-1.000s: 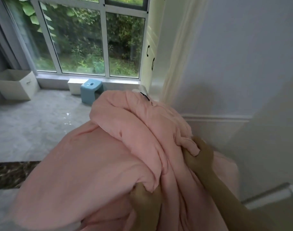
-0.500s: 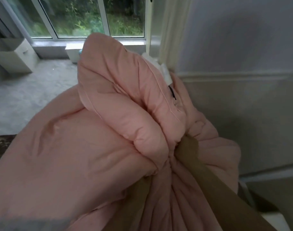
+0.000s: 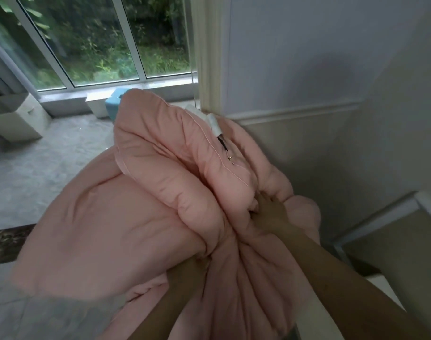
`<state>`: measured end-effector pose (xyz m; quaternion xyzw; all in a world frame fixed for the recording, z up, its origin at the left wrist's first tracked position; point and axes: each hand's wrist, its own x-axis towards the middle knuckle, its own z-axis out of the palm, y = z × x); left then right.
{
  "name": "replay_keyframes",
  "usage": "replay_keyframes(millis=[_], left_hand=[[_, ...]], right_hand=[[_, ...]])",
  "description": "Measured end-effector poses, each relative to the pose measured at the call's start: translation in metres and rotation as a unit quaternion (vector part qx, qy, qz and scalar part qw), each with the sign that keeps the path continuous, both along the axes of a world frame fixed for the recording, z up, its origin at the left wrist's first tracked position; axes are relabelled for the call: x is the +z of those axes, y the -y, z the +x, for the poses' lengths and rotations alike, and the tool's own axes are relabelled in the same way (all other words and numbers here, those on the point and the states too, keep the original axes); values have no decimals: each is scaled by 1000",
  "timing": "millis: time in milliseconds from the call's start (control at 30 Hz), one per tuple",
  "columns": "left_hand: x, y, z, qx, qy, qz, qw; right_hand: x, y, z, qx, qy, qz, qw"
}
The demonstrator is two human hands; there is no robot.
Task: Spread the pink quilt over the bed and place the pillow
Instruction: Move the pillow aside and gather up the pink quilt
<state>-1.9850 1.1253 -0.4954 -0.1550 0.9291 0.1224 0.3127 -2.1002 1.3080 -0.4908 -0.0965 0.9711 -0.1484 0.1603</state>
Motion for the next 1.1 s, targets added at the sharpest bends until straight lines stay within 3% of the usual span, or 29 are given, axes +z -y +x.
replay_keyframes(millis=[67, 167, 267, 400, 500, 533, 633, 700, 767, 967, 1100], left_hand=[[-24, 8, 33, 147, -184, 33, 971], [-32, 1, 60, 201, -214, 75, 953], [-2, -5, 65, 151, -213, 16, 965], [19, -9, 78, 116, -116, 13, 986], [43, -9, 77, 29, -91, -72, 993], [52, -12, 75, 5, -130, -121, 984], [89, -20, 63, -24, -248, -156, 956], [99, -25, 55, -33, -309, -116, 943], [105, -29, 46, -109, -371, -104, 917], [84, -34, 26, -246, -272, -222, 904], [92, -44, 25, -250, -190, -241, 918]], right_hand=[[13, -5, 4, -12, 25, -30, 999], [28, -20, 10, -14, 28, -55, 998], [30, -32, 8, -15, 17, -101, 995], [30, -42, 9, -36, 38, -115, 992], [28, -43, 10, -44, 55, -119, 990], [25, -43, 11, -49, 59, -127, 989], [24, -43, 14, -52, 64, -128, 988], [26, -41, 17, -54, 45, -127, 989], [30, -43, 18, -64, 23, -144, 987], [50, -60, 22, -76, 20, -172, 982], [62, -76, 32, -79, 26, -138, 987]])
